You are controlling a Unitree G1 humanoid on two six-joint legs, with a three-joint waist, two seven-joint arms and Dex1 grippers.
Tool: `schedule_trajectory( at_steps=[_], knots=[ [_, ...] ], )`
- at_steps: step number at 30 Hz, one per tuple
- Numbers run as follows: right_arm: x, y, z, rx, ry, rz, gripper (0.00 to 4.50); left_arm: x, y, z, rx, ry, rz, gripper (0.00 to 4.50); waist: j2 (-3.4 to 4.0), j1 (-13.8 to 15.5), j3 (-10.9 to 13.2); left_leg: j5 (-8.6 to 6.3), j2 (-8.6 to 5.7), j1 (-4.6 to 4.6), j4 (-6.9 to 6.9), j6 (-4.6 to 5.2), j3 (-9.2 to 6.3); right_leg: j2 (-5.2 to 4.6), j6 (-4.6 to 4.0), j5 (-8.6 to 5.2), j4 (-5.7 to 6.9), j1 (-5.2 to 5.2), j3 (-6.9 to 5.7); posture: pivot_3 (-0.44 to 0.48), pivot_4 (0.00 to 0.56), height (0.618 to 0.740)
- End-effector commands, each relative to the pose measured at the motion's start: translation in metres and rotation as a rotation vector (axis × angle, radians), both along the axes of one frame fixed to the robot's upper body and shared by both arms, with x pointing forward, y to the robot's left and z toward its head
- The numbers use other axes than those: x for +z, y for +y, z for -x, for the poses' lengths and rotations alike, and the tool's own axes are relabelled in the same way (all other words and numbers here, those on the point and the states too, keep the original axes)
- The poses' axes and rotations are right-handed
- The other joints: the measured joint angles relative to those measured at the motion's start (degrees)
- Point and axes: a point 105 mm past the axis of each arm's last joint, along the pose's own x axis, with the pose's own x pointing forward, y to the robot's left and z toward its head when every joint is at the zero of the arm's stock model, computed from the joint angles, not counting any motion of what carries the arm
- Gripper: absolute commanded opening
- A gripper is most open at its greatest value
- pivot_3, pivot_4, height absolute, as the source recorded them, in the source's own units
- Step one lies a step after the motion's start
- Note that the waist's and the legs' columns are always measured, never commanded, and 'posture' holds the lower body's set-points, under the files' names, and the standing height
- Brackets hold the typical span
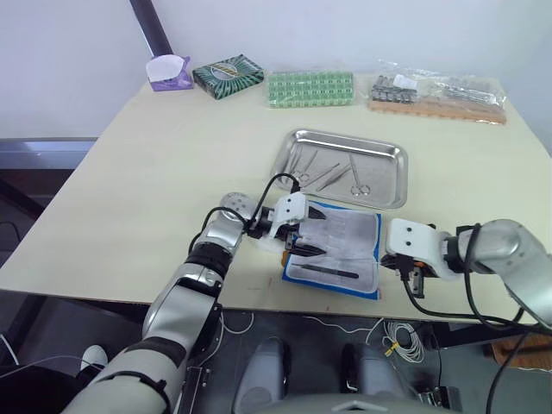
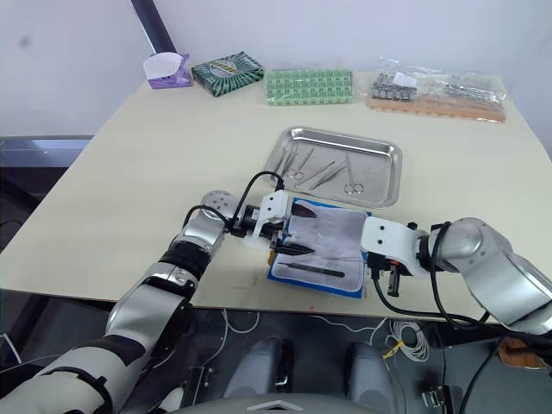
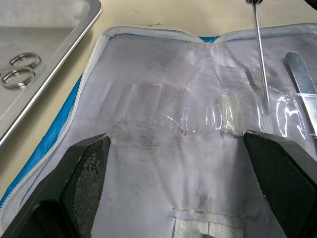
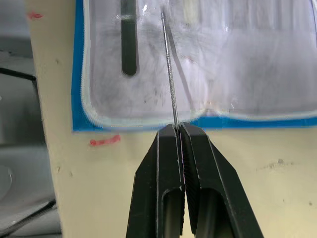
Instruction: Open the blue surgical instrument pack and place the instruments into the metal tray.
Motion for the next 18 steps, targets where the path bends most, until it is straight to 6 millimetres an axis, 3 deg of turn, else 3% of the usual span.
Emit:
schedule_trajectory(
  at_steps=[1, 10, 18],
  knots=[
    [0.017, -0.006, 0.003, 0.009, -0.051, -0.005, 0.06, -0.037, 0.006, 0.013, 0.012, 0.109, -0.090, 4.50, 0.00, 0.0, 0.0, 0.00, 0.00, 0.01, 0.00, 0.00, 0.00, -0.01, 0.00, 0.00, 0.00, 0.00, 0.00, 0.000, 0.150, 0.740],
    [0.032, -0.020, 0.011, -0.102, -0.015, -0.187, 0.06, -0.037, 0.006, 0.013, 0.015, 0.108, -0.087, 4.50, -0.02, 0.3, 0.0, 0.00, 0.00, 0.01, 0.00, 0.00, -0.02, 0.00, 0.00, 0.00, 0.00, 0.02, -0.01, 0.000, 0.150, 0.740],
    [0.055, -0.003, -0.006, -0.227, -0.080, -0.522, 0.06, -0.037, 0.007, 0.013, 0.024, 0.108, -0.083, 4.50, -0.05, 0.2, 0.0, 0.00, 0.01, 0.03, 0.01, 0.01, -0.05, 0.04, 0.00, 0.00, 0.00, 0.06, -0.01, 0.000, 0.150, 0.740]
  ],
)
